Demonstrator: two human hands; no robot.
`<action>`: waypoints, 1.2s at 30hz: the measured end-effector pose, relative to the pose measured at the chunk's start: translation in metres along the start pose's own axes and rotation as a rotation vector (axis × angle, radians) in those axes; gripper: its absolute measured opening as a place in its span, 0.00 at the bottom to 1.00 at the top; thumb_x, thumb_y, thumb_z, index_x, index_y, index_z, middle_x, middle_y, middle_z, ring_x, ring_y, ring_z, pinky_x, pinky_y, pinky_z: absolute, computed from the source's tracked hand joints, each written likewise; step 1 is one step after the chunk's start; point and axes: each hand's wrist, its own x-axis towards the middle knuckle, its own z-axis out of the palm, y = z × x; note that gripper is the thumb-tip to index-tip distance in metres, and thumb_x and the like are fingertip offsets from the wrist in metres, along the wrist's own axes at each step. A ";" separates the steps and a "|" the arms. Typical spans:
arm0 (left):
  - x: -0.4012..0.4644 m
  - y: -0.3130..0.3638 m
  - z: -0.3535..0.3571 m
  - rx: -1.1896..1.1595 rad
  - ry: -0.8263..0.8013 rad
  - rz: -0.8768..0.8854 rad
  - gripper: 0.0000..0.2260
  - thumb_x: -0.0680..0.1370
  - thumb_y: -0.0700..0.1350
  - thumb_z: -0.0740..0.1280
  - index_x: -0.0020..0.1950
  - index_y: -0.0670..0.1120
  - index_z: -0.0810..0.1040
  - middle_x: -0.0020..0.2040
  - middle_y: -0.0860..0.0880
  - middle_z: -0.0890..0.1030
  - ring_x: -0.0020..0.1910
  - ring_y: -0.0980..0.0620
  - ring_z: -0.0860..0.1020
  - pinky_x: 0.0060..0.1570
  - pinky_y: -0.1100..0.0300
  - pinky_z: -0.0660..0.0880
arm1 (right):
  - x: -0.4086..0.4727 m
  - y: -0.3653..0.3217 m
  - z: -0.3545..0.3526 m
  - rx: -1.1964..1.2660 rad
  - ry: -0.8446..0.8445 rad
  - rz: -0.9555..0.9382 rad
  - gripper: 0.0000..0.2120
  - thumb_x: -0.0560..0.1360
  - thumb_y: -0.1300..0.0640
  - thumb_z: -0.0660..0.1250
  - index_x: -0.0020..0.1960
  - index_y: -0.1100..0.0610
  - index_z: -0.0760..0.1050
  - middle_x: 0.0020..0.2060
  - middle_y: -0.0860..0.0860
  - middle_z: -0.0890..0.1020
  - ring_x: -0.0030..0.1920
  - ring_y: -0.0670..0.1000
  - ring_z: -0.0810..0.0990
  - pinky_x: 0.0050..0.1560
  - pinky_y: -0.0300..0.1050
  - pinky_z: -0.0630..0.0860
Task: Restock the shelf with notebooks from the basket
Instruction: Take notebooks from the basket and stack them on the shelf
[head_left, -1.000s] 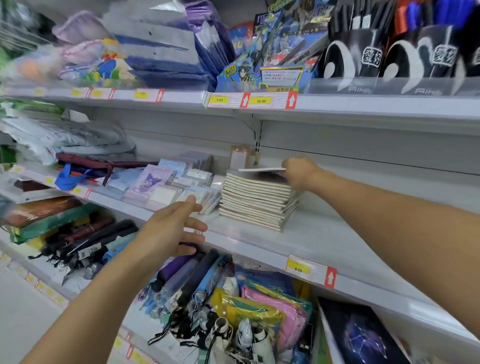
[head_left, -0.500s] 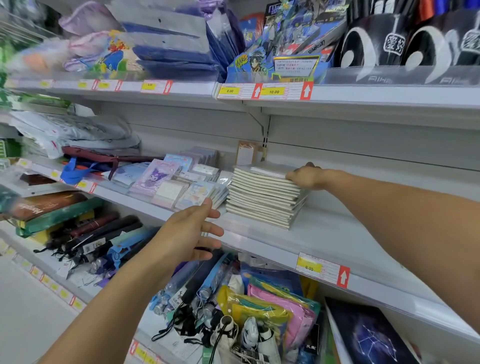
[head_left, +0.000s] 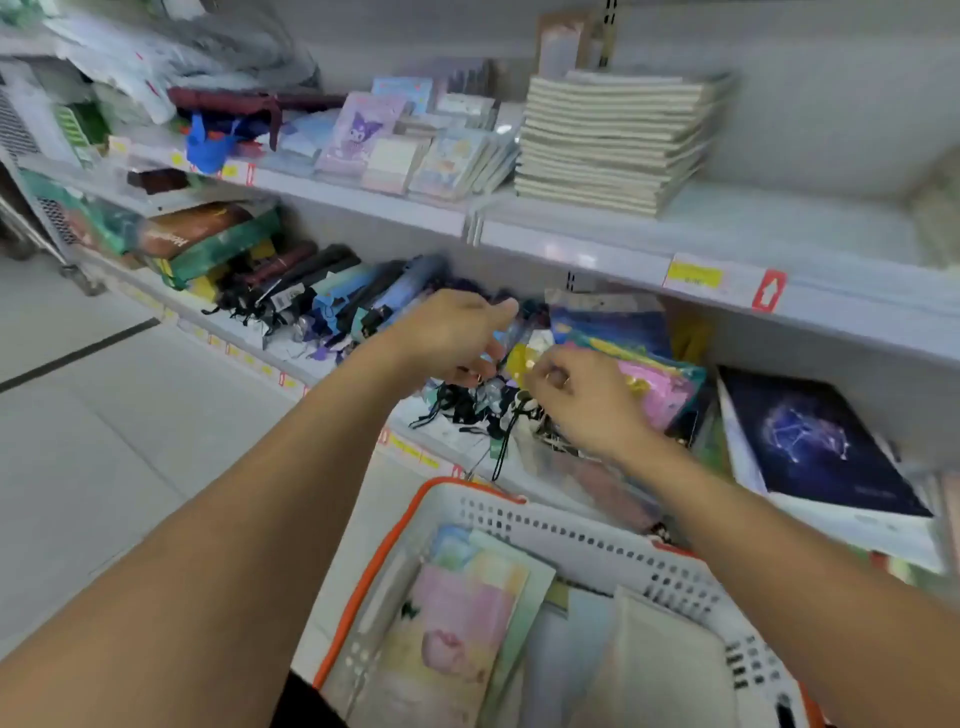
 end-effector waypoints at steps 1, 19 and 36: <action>-0.008 -0.005 0.005 0.107 -0.039 -0.005 0.16 0.81 0.57 0.61 0.54 0.46 0.78 0.46 0.47 0.82 0.37 0.51 0.81 0.36 0.60 0.79 | -0.030 0.015 0.034 0.050 -0.264 0.192 0.15 0.78 0.49 0.68 0.40 0.59 0.78 0.32 0.55 0.81 0.32 0.53 0.79 0.34 0.46 0.79; -0.037 -0.072 0.022 1.115 -0.505 -0.196 0.24 0.80 0.64 0.56 0.64 0.48 0.75 0.54 0.48 0.81 0.51 0.48 0.81 0.55 0.51 0.77 | -0.167 0.078 0.189 -0.463 -0.552 0.294 0.22 0.74 0.40 0.70 0.62 0.52 0.78 0.62 0.54 0.69 0.64 0.59 0.65 0.60 0.53 0.71; -0.015 -0.094 0.008 0.868 -0.541 -0.257 0.19 0.80 0.61 0.60 0.64 0.52 0.74 0.53 0.53 0.80 0.52 0.53 0.81 0.53 0.52 0.80 | -0.139 0.137 0.138 0.434 -0.455 0.980 0.11 0.76 0.64 0.71 0.42 0.56 0.69 0.45 0.60 0.82 0.44 0.57 0.82 0.45 0.50 0.82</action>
